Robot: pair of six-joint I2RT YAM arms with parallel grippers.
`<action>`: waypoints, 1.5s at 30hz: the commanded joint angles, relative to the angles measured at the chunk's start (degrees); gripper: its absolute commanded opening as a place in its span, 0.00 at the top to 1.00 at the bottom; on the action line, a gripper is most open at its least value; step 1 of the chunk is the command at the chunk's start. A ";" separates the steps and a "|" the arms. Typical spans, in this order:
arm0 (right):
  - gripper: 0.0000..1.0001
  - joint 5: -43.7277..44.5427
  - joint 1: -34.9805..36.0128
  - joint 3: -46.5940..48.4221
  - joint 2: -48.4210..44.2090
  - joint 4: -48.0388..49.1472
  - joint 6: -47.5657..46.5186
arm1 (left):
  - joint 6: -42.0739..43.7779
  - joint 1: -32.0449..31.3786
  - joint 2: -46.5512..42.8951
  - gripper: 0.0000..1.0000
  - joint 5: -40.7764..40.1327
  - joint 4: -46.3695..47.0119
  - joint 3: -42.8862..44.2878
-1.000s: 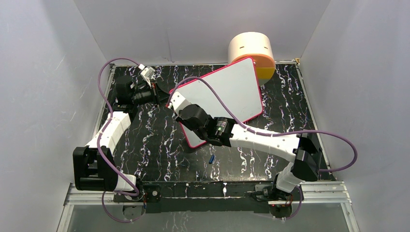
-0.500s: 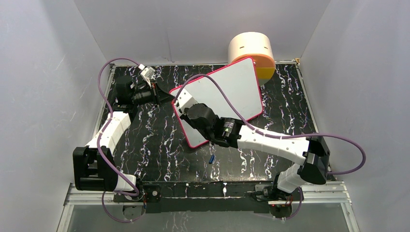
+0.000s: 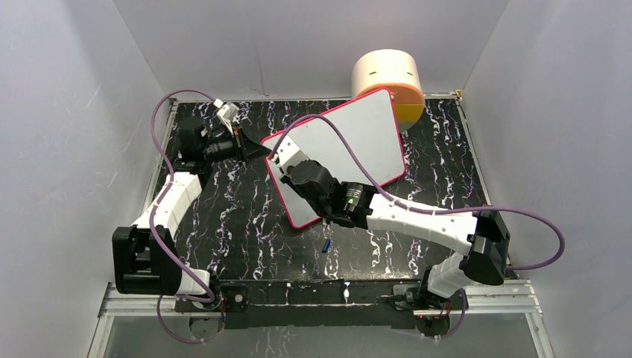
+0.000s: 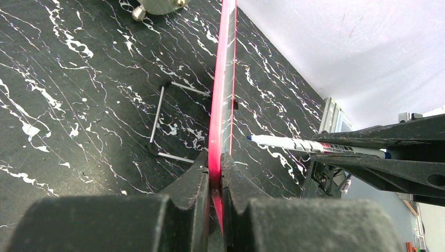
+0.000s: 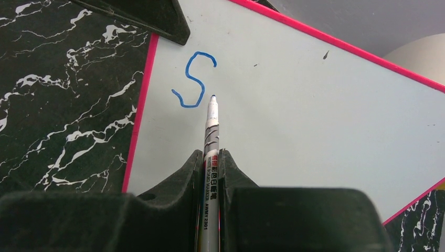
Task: Write a sentence on the whiteboard
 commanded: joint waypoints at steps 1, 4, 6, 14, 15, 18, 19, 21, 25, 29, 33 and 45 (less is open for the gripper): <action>1.00 0.87 -0.35 0.22 -0.69 3.39 0.99 | 4.20 -1.48 0.27 1.00 -0.33 -2.91 -0.52; 1.00 0.93 -0.50 0.25 -0.50 3.52 0.99 | 4.21 -1.48 0.42 1.00 -0.21 -2.91 -0.47; 1.00 0.75 -0.65 0.25 -0.41 3.63 0.97 | 4.21 -1.48 0.48 1.00 -0.09 -2.92 -0.37; 1.00 -0.08 -1.03 0.29 0.45 4.18 0.95 | 4.27 -1.48 0.47 1.00 -0.21 -2.90 -0.45; 1.00 -0.17 -1.05 0.33 0.55 4.20 1.04 | 4.22 -1.48 0.55 1.00 -0.10 -2.91 -0.45; 1.00 -0.51 -1.35 0.33 0.88 4.53 1.06 | 4.24 -1.48 0.56 1.00 -0.07 -2.91 -0.45; 1.00 -0.64 -1.39 0.34 1.04 4.53 1.08 | 4.22 -1.48 0.56 1.00 -0.07 -2.91 -0.45; 1.00 -0.75 -1.54 0.45 1.39 4.56 1.08 | 4.24 -1.48 0.56 1.00 -0.07 -2.91 -0.45; 1.00 -1.09 -1.67 0.60 1.78 4.77 1.02 | 4.28 -1.48 0.62 1.00 -0.07 -2.91 -0.45; 1.00 -1.47 -1.84 0.60 1.97 5.02 1.01 | 4.25 -1.54 0.73 1.00 -0.07 -2.91 -0.45; 1.00 -1.73 -2.02 0.68 2.43 5.15 1.07 | 4.29 -1.57 0.82 1.00 0.02 -2.91 -0.45; 1.00 -0.61 -2.23 0.78 2.77 4.10 1.16 | 4.30 -1.65 0.65 1.00 -0.06 -2.91 -0.53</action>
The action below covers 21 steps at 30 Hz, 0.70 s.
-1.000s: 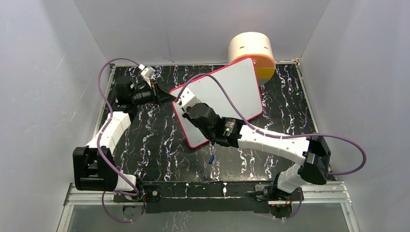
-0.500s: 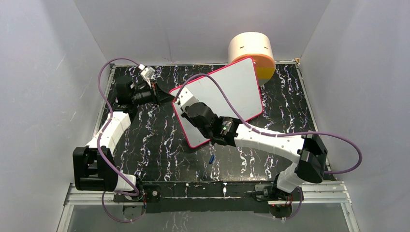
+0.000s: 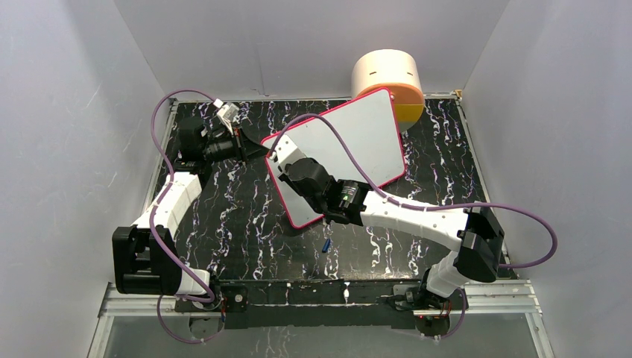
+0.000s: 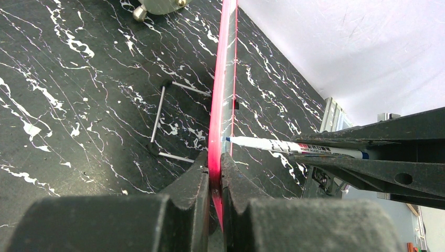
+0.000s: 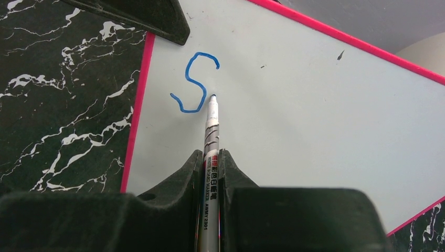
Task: Write a sentence on the whiteboard
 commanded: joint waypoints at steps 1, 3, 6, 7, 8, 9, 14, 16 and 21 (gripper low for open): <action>1.00 1.67 -0.49 0.94 0.32 2.23 0.87 | 4.10 -1.65 0.62 1.00 0.00 -2.78 -0.59; 1.00 2.22 -0.55 0.89 0.29 1.94 0.75 | 4.08 -1.65 0.62 1.00 0.00 -2.78 -0.54; 1.00 2.90 -0.57 0.83 0.13 1.61 0.66 | 4.09 -1.64 0.62 1.00 -0.09 -2.78 -0.54; 1.00 3.17 -0.60 0.77 0.08 1.54 0.66 | 4.09 -1.65 0.62 1.00 -0.10 -2.78 -0.58; 1.00 3.44 -0.62 0.78 0.06 1.40 0.62 | 4.10 -1.65 0.58 1.00 -0.19 -2.78 -0.59; 1.00 3.74 -0.72 0.78 0.05 1.32 0.61 | 4.15 -1.65 0.62 1.00 -0.18 -2.86 -0.59; 1.00 4.58 -0.97 0.69 -0.16 1.19 0.68 | 4.19 -1.65 0.71 1.00 -0.17 -2.87 -0.57; 1.00 5.11 -1.05 0.61 -0.20 1.08 0.64 | 4.18 -1.65 0.78 1.00 -0.18 -2.91 -0.50; 1.00 4.19 -1.18 0.38 -0.93 1.42 0.61 | 4.19 -1.65 0.80 1.00 -0.18 -2.96 -0.45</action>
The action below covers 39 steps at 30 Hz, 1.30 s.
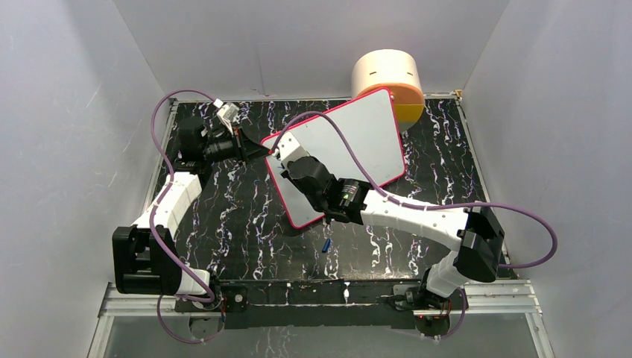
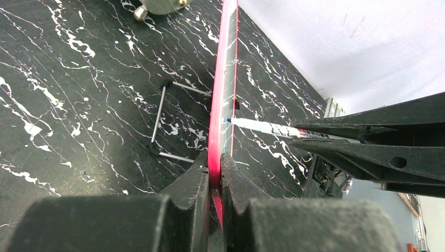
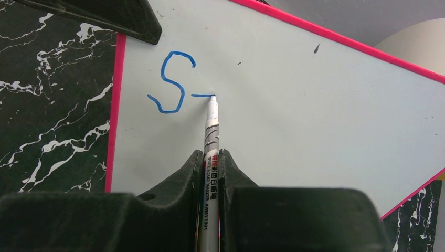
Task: Write a sentence on the whiteboard
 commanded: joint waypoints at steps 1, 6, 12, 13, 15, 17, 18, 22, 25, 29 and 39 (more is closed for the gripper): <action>1.00 0.58 -0.52 0.28 -1.24 1.72 0.63 | 4.15 -1.65 0.85 1.00 -0.10 -2.91 -0.45; 1.00 -1.89 -0.57 -0.60 -3.03 3.15 0.65 | 4.26 -1.63 0.87 1.00 -0.18 -2.98 -0.45; 1.00 -2.72 -0.52 -0.98 -3.76 4.48 0.42 | 4.25 -1.65 0.93 1.00 -0.15 -2.99 -0.39; 1.00 -2.58 -0.56 -1.02 -3.67 4.70 0.34 | 4.18 -1.65 0.95 1.00 -0.13 -3.00 -0.37; 1.00 -2.44 -0.58 -1.07 -3.44 5.16 0.16 | 4.19 -1.65 0.94 1.00 -0.12 -3.00 -0.37; 1.00 -2.30 -0.52 -0.94 -3.10 5.60 -0.09 | 4.14 -1.65 1.04 1.00 0.03 -3.00 -0.36; 1.00 -2.19 -0.54 -0.85 -2.90 5.66 -0.10 | 4.18 -1.61 1.04 1.00 0.06 -3.00 -0.37; 1.00 -1.90 -0.52 -0.85 -2.71 6.52 -0.32 | 4.15 -1.71 1.02 1.00 0.06 -3.00 -0.36; 1.00 -1.91 -0.67 -0.63 -2.45 6.71 -0.61 | 4.15 -1.72 1.10 1.00 0.06 -3.00 -0.36; 1.00 -2.47 -1.05 -0.63 -1.79 6.45 -0.46 | 4.14 -1.74 1.03 1.00 0.06 -3.00 -0.36; 1.00 -3.77 -1.27 -0.01 -0.70 2.98 0.62 | 4.16 -1.74 1.04 1.00 0.03 -3.00 -0.36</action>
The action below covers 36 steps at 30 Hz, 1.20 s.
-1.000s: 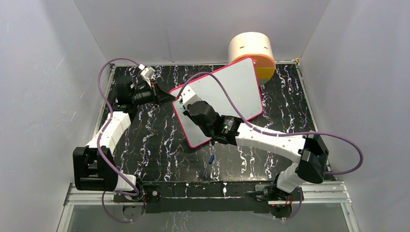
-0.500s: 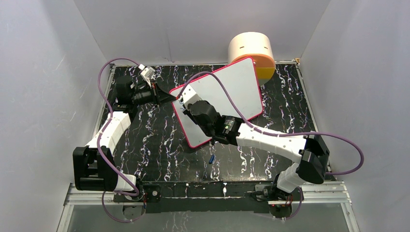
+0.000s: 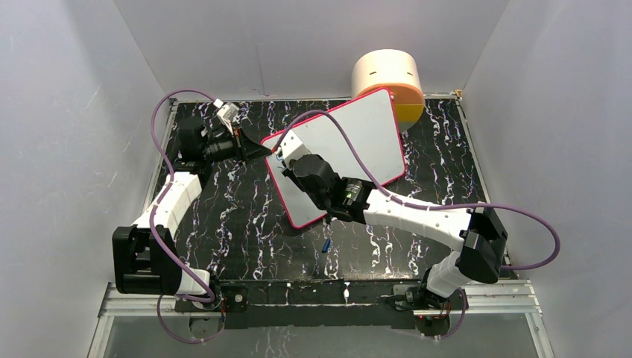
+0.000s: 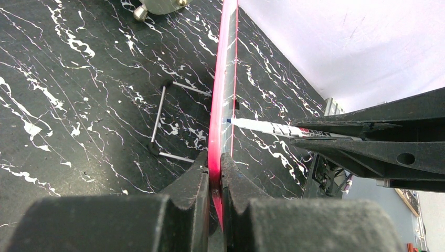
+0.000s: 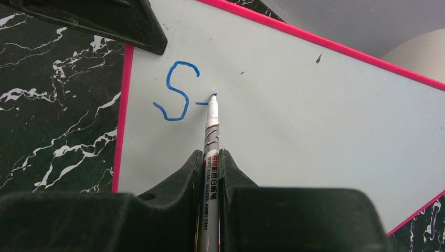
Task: Write a sentence on the whiteboard
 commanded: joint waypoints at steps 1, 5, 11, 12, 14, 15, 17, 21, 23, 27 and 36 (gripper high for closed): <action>1.00 -1.00 -0.27 1.27 0.33 -0.20 1.25 | 4.19 -1.74 0.98 1.00 0.04 -2.96 -0.38; 1.00 -1.75 -0.28 1.52 0.58 -1.80 1.95 | 4.23 -1.79 0.98 1.00 -0.03 -3.03 -0.38; 1.00 -2.63 -0.29 1.81 0.17 -4.01 2.44 | 4.37 -1.74 0.98 1.00 -0.21 -3.17 -0.30; 1.00 -2.78 -0.28 1.81 0.13 -4.35 2.53 | 4.41 -1.77 0.98 1.00 -0.20 -3.21 -0.30; 1.00 -2.95 -0.22 1.74 0.22 -4.84 2.73 | 4.43 -1.77 1.06 1.00 -0.20 -3.22 -0.30; 1.00 -3.14 -0.21 1.64 0.21 -5.01 2.81 | 4.45 -1.77 1.06 1.00 -0.27 -3.22 -0.30; 1.00 -3.33 -0.23 1.55 0.26 -5.43 2.98 | 4.45 -1.81 1.12 1.00 -0.20 -3.31 -0.31; 1.00 -3.55 -0.24 1.54 0.27 -6.15 3.01 | 4.45 -1.75 1.15 1.00 -0.28 -3.31 -0.23; 1.00 -3.55 -0.25 1.48 0.17 -6.68 3.09 | 4.45 -1.82 1.15 1.00 -0.20 -3.31 -0.21; 1.00 -2.48 -0.26 1.19 -0.11 -7.07 3.10 | 4.46 -1.78 1.24 1.00 -0.20 -3.35 -0.25; 1.00 -1.34 -0.28 1.19 -0.89 -7.35 2.51 | 4.45 -1.77 1.33 1.00 -0.14 -3.40 -0.23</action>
